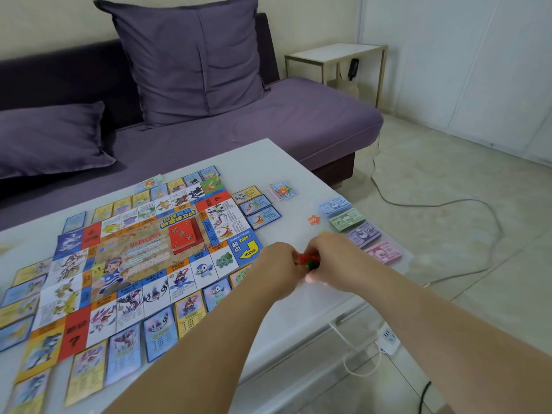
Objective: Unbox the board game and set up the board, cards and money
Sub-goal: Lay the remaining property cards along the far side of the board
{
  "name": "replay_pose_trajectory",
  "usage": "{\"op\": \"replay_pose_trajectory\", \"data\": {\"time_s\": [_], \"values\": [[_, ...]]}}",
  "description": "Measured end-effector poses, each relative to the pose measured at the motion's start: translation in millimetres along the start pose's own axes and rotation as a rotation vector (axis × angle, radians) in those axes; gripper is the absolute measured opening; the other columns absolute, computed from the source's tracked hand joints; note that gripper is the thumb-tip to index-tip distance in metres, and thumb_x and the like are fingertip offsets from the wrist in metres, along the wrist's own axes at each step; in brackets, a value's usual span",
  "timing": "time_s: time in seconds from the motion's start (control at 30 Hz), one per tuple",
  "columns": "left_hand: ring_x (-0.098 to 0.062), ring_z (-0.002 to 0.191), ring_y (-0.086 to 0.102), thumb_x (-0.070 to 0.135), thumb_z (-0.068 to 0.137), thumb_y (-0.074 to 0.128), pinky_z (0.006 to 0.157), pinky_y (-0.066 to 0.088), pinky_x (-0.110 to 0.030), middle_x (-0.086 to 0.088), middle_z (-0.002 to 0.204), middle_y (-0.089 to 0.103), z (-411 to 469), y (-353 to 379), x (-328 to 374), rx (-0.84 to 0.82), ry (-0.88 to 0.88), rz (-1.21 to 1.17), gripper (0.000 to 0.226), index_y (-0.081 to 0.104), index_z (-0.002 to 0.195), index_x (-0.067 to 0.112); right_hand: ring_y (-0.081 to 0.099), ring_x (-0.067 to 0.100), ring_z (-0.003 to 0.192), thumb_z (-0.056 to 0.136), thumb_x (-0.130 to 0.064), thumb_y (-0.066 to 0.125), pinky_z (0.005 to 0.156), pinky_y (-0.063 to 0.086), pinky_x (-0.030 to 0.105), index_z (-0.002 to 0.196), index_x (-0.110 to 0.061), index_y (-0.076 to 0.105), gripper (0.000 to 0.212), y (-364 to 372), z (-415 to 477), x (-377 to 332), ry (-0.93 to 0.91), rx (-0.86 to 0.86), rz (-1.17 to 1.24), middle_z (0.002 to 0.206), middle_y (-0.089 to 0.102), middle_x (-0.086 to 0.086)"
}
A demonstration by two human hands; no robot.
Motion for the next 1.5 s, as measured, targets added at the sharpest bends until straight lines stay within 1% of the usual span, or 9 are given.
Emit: {"op": "replay_pose_trajectory", "data": {"time_s": [0.1,0.23,0.4,0.6,0.8,0.9,1.1,1.3,1.5], "values": [[-0.023,0.086,0.07,0.013,0.092,0.053,0.084,0.056,-0.035,-0.012,0.091,0.072,0.9,-4.3,-3.6,-0.054,-0.053,-0.176,0.021,0.069,0.1,0.003,0.057,0.021,0.077,0.08,-0.013,0.064,0.062,0.04,0.027,0.092,-0.005,0.068,0.016,3.5,2.9,-0.7,-0.019,0.057,0.008,0.09,0.066,0.011],[-0.017,0.075,0.063,0.003,0.092,0.054,0.064,0.054,-0.019,-0.014,0.09,0.064,-1.5,-10.9,-2.6,-0.152,-0.189,-0.51,0.012,0.062,0.099,0.001,0.06,0.02,0.087,0.083,-0.015,0.064,0.075,0.047,0.03,0.1,-0.013,0.068,0.018,5.5,8.0,-3.2,-0.056,0.102,0.06,0.099,0.066,0.006],[-0.022,0.09,0.064,-0.008,0.089,0.051,0.074,0.056,-0.028,-0.019,0.104,0.065,-2.5,-14.8,-6.0,-0.196,-0.278,-0.84,0.016,0.06,0.101,-0.003,0.059,0.016,0.096,0.083,-0.013,0.063,0.076,0.044,0.024,0.108,-0.015,0.067,0.025,5.5,10.8,-3.5,-0.09,0.133,0.073,0.106,0.066,0.003],[-0.025,0.083,0.062,0.002,0.086,0.057,0.082,0.055,-0.035,-0.017,0.092,0.061,-12.8,-21.2,-3.0,-0.185,-0.377,-1.253,0.013,0.061,0.097,-0.004,0.06,0.02,0.091,0.085,-0.01,0.059,0.07,0.044,0.029,0.106,-0.015,0.065,0.022,0.8,9.9,-10.7,-0.158,0.172,-0.018,0.1,0.065,0.004],[-0.026,0.077,0.061,0.015,0.096,0.049,0.069,0.054,-0.036,-0.019,0.096,0.058,-19.6,-20.8,-4.8,-0.125,-0.465,-1.613,0.034,0.051,0.119,-0.01,0.057,0.019,0.094,0.084,-0.01,0.059,0.079,0.047,0.033,0.103,-0.015,0.068,0.022,-6.6,6.8,-23.2,-0.246,0.225,0.011,0.101,0.065,0.002],[-0.026,0.074,0.06,0.013,0.096,0.048,0.063,0.058,-0.039,-0.019,0.096,0.057,-27.6,-21.7,-13.3,-0.101,-0.481,-1.726,0.033,0.051,0.121,-0.008,0.059,0.017,0.089,0.082,-0.009,0.06,0.077,0.048,0.031,0.099,-0.017,0.069,0.021,-4.9,2.8,-34.4,-0.301,0.231,0.048,0.099,0.067,0.001],[-0.023,0.072,0.061,0.014,0.094,0.051,0.06,0.057,-0.037,-0.016,0.069,0.065,-56.3,-31.3,-38.1,-0.097,-0.422,-1.852,0.024,0.06,0.099,-0.008,0.054,-0.008,0.063,0.08,-0.011,0.071,0.059,0.038,0.004,0.094,-0.018,0.071,0.016,2.6,-7.0,-62.0,-0.374,0.245,0.355,0.067,0.055,-0.02],[-0.016,0.064,0.06,0.01,0.088,0.06,0.055,0.059,-0.029,-0.011,0.066,0.058,-76.3,-50.3,-64.4,0.053,-0.359,-1.933,0.014,0.061,0.087,-0.003,0.065,0.008,0.065,0.085,-0.013,0.068,0.072,0.057,0.026,0.08,-0.023,0.069,0.012,-0.9,-8.6,-78.3,-0.282,0.245,0.94,0.071,0.069,-0.005],[-0.016,0.051,0.066,0.007,0.089,0.058,0.059,0.058,-0.028,-0.012,0.06,0.064,-79.0,-52.3,-82.2,0.149,-0.299,-1.98,0.012,0.061,0.089,-0.005,0.069,0.012,0.078,0.083,-0.003,0.068,0.081,0.056,0.029,0.089,-0.03,0.063,0.028,11.5,9.8,-73.3,-0.159,0.212,0.758,0.102,0.067,-0.007]]}}
Point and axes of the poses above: each hand's wrist, its own z-axis towards the middle knuckle, its own y-axis out of the palm, x = y × z, the point moved 1 cm from there along z, towards the middle knuckle
